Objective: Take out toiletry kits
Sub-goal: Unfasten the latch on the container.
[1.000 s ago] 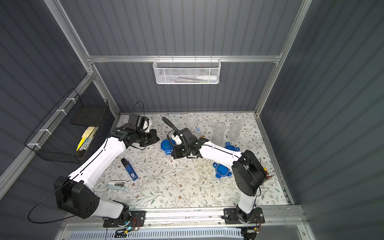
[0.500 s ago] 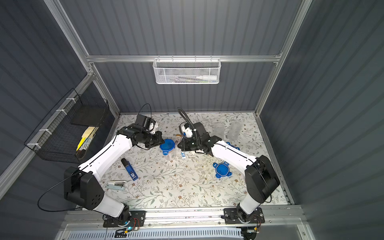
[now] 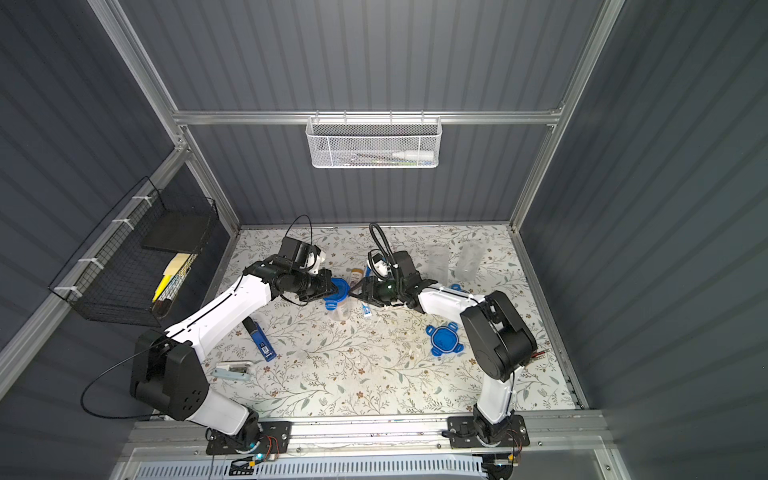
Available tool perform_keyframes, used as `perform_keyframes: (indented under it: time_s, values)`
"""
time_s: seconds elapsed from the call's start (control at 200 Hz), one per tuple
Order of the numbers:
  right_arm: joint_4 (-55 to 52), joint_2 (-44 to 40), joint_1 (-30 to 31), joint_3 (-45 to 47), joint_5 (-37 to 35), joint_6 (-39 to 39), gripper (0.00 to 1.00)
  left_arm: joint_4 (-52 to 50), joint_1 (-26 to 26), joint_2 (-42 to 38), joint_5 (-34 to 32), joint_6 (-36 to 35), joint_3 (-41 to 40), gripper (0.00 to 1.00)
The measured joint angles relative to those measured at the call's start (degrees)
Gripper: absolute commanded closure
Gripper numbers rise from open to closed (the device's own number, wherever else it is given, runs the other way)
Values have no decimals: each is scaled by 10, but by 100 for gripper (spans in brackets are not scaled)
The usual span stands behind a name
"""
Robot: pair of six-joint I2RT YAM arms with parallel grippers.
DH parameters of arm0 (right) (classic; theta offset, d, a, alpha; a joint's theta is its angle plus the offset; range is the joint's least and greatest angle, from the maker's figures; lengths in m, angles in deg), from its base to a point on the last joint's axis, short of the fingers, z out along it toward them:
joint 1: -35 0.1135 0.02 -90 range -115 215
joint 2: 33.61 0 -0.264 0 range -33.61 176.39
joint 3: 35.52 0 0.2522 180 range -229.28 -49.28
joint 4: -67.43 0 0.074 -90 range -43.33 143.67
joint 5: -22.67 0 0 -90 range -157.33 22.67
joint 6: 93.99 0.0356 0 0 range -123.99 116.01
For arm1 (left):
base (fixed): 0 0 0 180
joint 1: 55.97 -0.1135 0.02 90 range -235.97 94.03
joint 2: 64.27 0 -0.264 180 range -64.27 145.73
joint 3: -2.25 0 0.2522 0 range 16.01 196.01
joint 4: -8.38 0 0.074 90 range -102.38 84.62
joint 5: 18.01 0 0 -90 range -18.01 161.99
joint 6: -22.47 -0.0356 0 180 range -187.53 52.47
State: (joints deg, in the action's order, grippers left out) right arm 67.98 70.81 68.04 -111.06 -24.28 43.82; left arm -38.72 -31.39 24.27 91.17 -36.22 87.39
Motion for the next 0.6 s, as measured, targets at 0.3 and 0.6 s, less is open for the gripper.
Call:
perform_keyframes:
  time_s: [0.3, 0.6]
  values:
    - [139, 23, -1, 26, 36, 74, 33, 37, 0, -1, 9, 8, -17, 100]
    - [249, 51, -1, 41, 49, 132, 32, 81, 0, -20, 16, 19, -53, 100]
